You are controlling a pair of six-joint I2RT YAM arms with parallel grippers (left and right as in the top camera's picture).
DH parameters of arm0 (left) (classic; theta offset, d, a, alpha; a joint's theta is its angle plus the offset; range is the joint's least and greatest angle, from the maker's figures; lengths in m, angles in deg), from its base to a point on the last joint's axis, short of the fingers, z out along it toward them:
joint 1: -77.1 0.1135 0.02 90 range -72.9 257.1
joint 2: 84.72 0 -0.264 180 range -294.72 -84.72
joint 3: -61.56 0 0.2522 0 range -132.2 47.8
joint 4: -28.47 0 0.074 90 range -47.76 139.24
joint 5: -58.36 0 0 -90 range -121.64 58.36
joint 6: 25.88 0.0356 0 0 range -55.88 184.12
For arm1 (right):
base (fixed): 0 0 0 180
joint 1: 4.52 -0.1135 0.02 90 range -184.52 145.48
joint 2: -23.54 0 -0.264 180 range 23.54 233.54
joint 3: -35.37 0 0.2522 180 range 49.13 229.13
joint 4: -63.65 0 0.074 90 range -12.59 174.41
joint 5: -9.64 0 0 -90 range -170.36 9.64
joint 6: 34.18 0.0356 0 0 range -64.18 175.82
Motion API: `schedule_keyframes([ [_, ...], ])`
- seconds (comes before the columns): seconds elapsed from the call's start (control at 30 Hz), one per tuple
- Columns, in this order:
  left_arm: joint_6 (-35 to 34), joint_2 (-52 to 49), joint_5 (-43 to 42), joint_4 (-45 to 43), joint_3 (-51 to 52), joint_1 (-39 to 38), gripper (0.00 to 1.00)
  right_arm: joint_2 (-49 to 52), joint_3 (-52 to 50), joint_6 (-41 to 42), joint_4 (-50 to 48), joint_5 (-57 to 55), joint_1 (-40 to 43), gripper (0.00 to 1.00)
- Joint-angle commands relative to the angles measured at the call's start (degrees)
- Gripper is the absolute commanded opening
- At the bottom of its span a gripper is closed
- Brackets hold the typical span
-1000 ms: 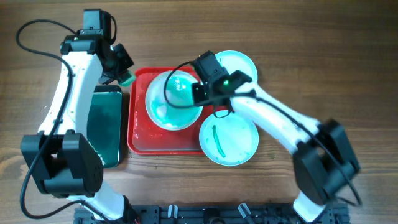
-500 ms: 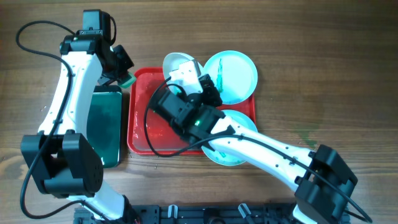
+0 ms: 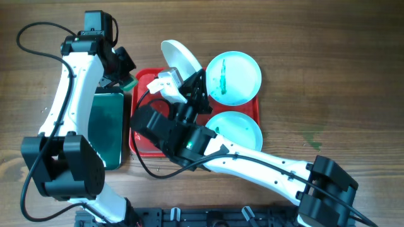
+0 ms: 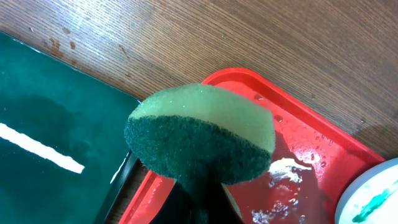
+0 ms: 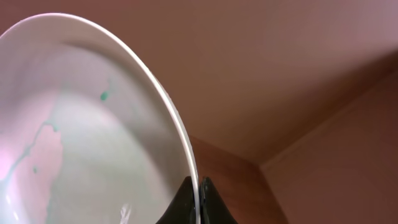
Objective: Clean dirty plates on tray and stack at the side
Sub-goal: 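Lift the cleaned plate off the red tray with the right gripper, then carry the plate right and set it on the table beside the tray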
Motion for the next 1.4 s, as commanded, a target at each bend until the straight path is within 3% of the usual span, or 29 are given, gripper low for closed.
schedule_keyframes([
  [0.0,1.1,1.0,-0.7,0.1,-0.8,0.3,0.04,-0.3,0.4,-2.2,-0.4,-2.3,-0.2,0.04],
  [0.3,1.1,1.0,-0.7,0.1,-0.8,0.3,0.04,-0.3,0.4,-2.9,-0.4,-2.3,-0.2,0.04],
  [0.53,1.1,1.0,-0.7,0.1,-0.8,0.3,0.04,-0.3,0.4,-20.2,-14.0,-2.3,-0.2,0.04],
  [0.73,1.1,1.0,-0.7,0.1,-0.8,0.3,0.04,-0.3,-2.8,-19.5,-12.7,-2.2,-0.7,0.04],
  [1.07,1.1,1.0,-0.7,0.1,-0.8,0.3,0.04,-0.5,-9.9,-14.1,-10.1,14.9,-3.1,0.04],
  [1.23,1.1,1.0,-0.7,0.3,-0.8,0.3,0.04,-9.4,-9.7,-0.1,0.7,32.4,-2.3,0.04],
  [1.37,1.1,1.0,-1.0,1.4,-0.8,0.3,0.04,-23.9,-9.7,15.5,13.5,53.2,6.5,0.04],
])
